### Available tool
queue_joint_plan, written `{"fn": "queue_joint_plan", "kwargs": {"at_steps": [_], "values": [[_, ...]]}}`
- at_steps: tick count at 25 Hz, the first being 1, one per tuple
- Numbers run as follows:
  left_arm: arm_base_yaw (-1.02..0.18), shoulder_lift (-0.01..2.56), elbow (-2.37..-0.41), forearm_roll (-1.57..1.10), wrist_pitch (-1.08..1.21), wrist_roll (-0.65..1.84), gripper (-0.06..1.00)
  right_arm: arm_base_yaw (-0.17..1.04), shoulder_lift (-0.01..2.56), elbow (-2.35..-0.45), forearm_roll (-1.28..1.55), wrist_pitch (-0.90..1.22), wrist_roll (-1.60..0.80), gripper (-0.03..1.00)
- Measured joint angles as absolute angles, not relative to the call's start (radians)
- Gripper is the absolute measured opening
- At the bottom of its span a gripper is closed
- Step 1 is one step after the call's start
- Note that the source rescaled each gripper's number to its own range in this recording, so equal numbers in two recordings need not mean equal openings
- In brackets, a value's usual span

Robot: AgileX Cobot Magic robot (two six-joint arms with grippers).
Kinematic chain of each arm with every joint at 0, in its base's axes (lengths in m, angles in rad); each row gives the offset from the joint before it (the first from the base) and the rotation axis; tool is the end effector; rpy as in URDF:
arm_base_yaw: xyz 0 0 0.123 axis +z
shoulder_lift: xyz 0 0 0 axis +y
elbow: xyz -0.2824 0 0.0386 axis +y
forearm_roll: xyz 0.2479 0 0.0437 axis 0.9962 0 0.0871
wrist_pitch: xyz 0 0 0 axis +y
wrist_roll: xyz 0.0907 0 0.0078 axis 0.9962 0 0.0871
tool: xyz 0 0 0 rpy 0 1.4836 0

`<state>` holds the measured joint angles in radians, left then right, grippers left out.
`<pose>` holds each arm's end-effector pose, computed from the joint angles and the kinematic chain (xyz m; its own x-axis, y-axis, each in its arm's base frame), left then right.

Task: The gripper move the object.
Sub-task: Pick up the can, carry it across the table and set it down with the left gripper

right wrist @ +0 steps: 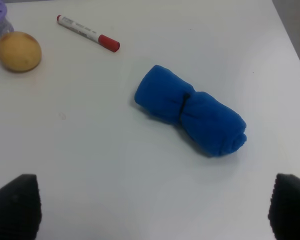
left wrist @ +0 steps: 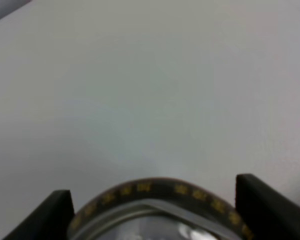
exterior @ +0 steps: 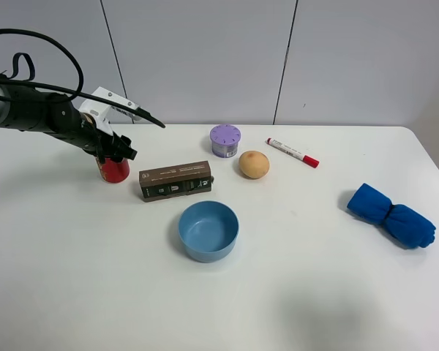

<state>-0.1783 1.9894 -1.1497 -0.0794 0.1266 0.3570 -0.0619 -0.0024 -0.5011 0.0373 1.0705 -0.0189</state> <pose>0.3995 -0.0729 0.1398 -0.6781 0.4013 -0.6157 0.3847 0.9077 0.1679 -0.0056 0.0033 0.2767 -0.4605 0.0275 -0.8872 0.0324 0.9994 0.0142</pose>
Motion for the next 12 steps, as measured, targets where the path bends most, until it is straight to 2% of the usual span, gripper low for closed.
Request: {"fn": "queue_joint_plan", "kwargs": {"at_steps": [2, 3, 4, 5, 7, 9, 12], "values": [[-0.178, 1.99, -1.15, -0.078, 0.121, 0.355, 0.03, -0.062, -0.002, -0.501, 0.037, 1.071, -0.019, 1.0], [-0.178, 1.991, -1.15, -0.072, 0.113, 0.351, 0.15, -0.062, -0.002, -0.501, 0.037, 1.071, -0.019, 1.0], [-0.178, 1.993, -1.15, -0.064, 0.101, 0.343, 0.44, -0.062, -0.002, -0.501, 0.037, 1.071, -0.019, 1.0], [-0.178, 1.996, -1.15, -0.061, 0.089, 0.333, 0.68, -0.062, -0.002, -0.501, 0.037, 1.071, -0.019, 1.0], [-0.178, 1.996, -1.15, -0.059, 0.082, 0.306, 0.88, -0.062, -0.002, -0.501, 0.037, 1.071, -0.019, 1.0], [-0.178, 1.996, -1.15, -0.056, 0.082, 0.271, 0.95, -0.062, -0.002, -0.501, 0.037, 1.071, -0.019, 1.0], [-0.182, 1.971, -1.15, -0.056, 0.106, 0.234, 0.98, -0.062, -0.002, -0.501, 0.037, 1.071, -0.019, 1.0]]}}
